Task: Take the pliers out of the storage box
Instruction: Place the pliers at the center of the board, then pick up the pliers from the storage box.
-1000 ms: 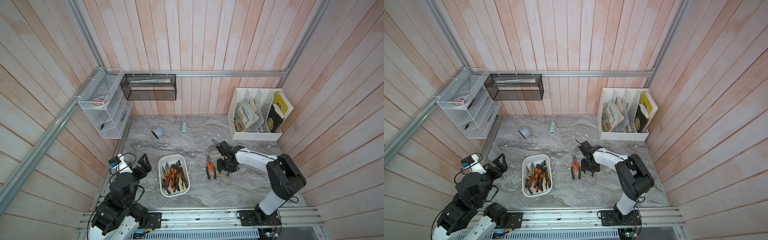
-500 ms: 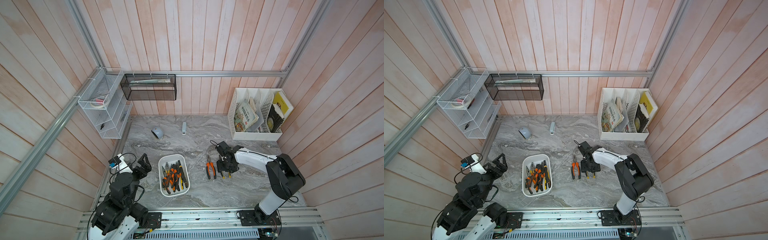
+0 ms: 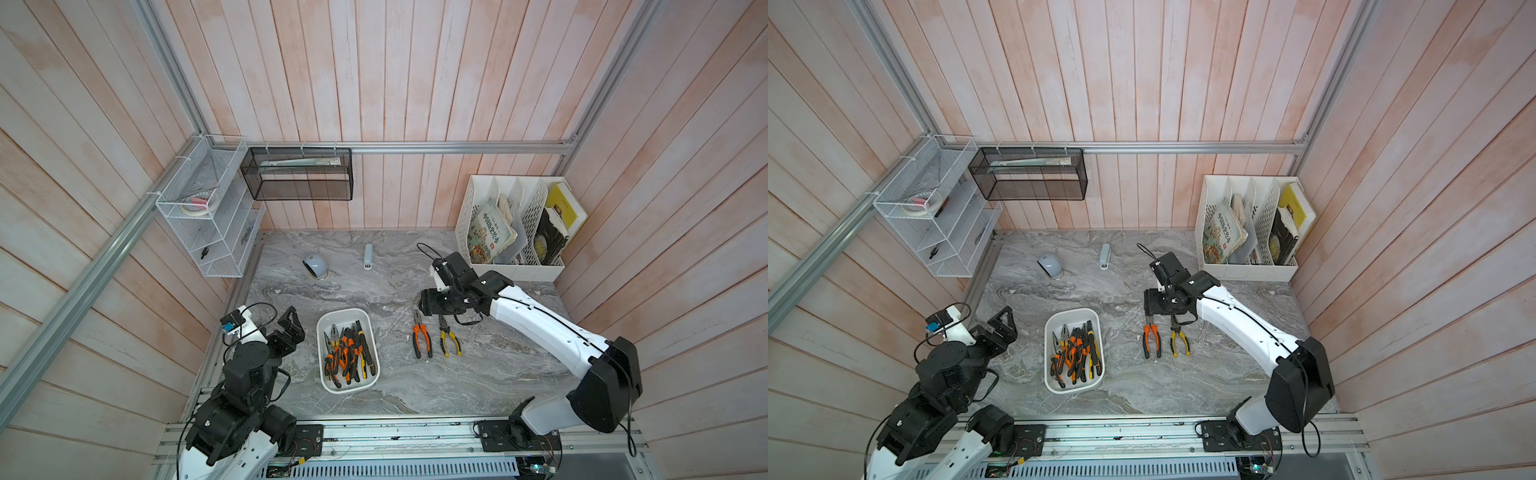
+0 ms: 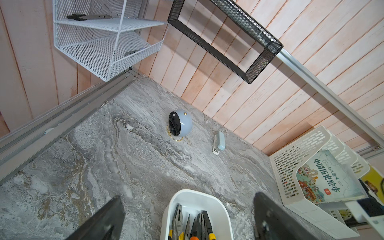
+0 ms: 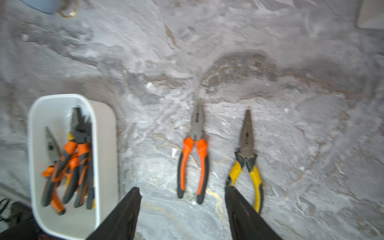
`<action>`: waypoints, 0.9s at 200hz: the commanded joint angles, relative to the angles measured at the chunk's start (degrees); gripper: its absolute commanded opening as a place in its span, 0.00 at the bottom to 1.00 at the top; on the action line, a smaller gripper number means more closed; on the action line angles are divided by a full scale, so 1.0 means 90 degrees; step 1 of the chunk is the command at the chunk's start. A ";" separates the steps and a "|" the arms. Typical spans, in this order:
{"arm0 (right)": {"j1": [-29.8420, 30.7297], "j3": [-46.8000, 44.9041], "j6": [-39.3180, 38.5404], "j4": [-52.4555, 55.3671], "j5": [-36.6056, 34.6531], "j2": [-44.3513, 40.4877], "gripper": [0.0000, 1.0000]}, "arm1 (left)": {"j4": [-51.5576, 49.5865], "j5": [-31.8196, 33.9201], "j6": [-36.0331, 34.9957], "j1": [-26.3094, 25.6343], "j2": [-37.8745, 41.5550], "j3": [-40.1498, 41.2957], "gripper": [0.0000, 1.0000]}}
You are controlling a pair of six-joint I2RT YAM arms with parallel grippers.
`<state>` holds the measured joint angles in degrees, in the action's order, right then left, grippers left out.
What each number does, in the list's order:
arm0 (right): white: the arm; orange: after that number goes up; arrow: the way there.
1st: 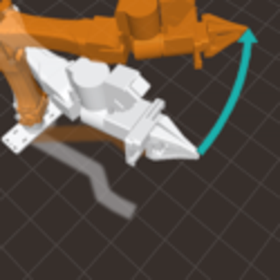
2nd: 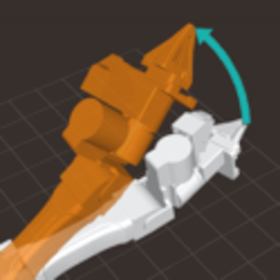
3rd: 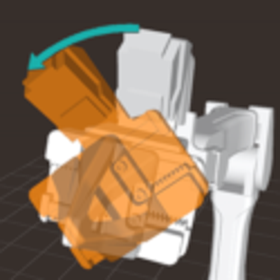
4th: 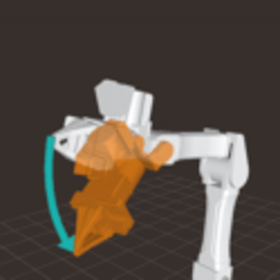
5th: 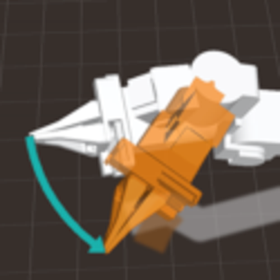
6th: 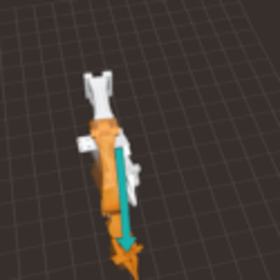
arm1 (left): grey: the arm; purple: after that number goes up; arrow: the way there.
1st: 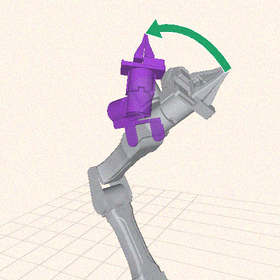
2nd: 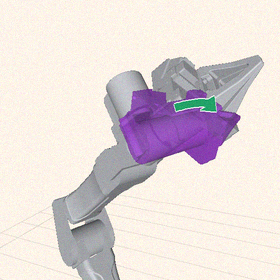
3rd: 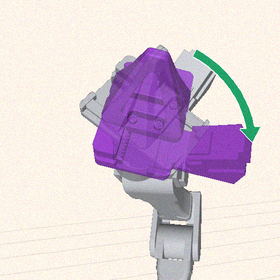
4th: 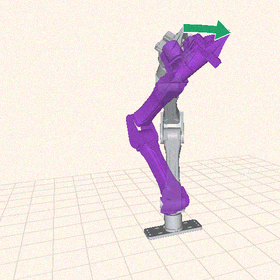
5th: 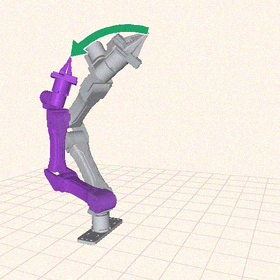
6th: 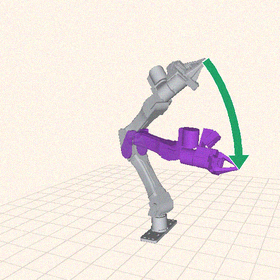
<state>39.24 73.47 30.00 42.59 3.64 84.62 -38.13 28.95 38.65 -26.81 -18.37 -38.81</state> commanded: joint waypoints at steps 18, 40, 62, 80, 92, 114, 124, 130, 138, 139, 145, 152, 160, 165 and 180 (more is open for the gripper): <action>0.0788 0.0231 0.0816 -0.1065 0.1363 0.0388 0.65 | -0.0021 -0.0091 -0.0047 -0.0050 -0.0163 0.0032 1.00; 0.1233 0.0429 0.1113 -0.1542 0.1659 0.0895 0.65 | -0.0011 -0.0126 -0.0066 -0.0053 -0.0196 0.0030 1.00; 0.1572 0.0737 0.1287 -0.1688 0.1731 0.1466 0.64 | -0.0007 -0.0131 -0.0076 -0.0057 -0.0179 0.0029 1.00; 0.1781 0.0919 0.1451 -0.1880 0.1832 0.1806 0.63 | -0.0001 -0.0121 -0.0075 -0.0058 -0.0139 0.0026 1.00; 0.1862 0.0988 0.1583 -0.2032 0.1935 0.1988 0.62 | -0.0001 -0.0103 -0.0077 -0.0058 -0.0093 0.0040 1.00; 0.1980 0.1145 0.1728 -0.2122 0.2008 0.2283 0.60 | 0.0001 -0.0082 -0.0066 -0.0058 0.0008 0.0038 1.00; 0.2038 0.1209 0.1773 -0.2144 0.2050 0.2404 0.59 | 0.0009 -0.0073 -0.0063 -0.0060 0.0062 0.0059 1.00; 0.2073 0.1261 0.1803 -0.2145 0.2075 0.2480 0.59 | 0.0017 -0.0077 -0.0066 -0.0068 0.0082 0.0058 1.00; 0.2129 0.1344 0.1819 -0.2126 0.2095 0.2586 0.58 | 0.0024 -0.0073 -0.0066 -0.0068 0.0105 0.0064 1.00; 0.2136 0.1351 0.1821 -0.2120 0.2100 0.2598 0.58 | 0.0031 -0.0077 -0.0066 -0.0068 0.0101 0.0059 1.00; 0.2169 0.1407 0.1827 -0.2092 0.2107 0.2673 0.58 | 0.0028 -0.0082 -0.0072 -0.0068 0.0101 0.0065 1.00; 0.2210 0.1468 0.1844 -0.2088 0.2108 0.2750 0.58 | 0.0031 -0.0091 -0.0076 -0.0068 0.0093 0.0064 1.00; 0.2258 0.1542 0.1867 -0.2073 0.2124 0.2841 0.57 | 0.0038 -0.0104 -0.0086 -0.0068 0.0076 0.0064 1.00; 0.2286 0.1582 0.1874 -0.2059 0.2132 0.2898 0.57 | 0.0037 -0.0116 -0.0086 -0.0063 0.0062 0.0064 1.00; 0.2369 0.1741 0.1885 -0.2007 0.2153 0.3079 0.56 | 0.0037 -0.0128 -0.0095 -0.0066 0.0041 0.0056 1.00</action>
<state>59.22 86.48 45.87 24.14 21.82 109.80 -38.11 28.51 38.63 -27.07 -18.72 -38.76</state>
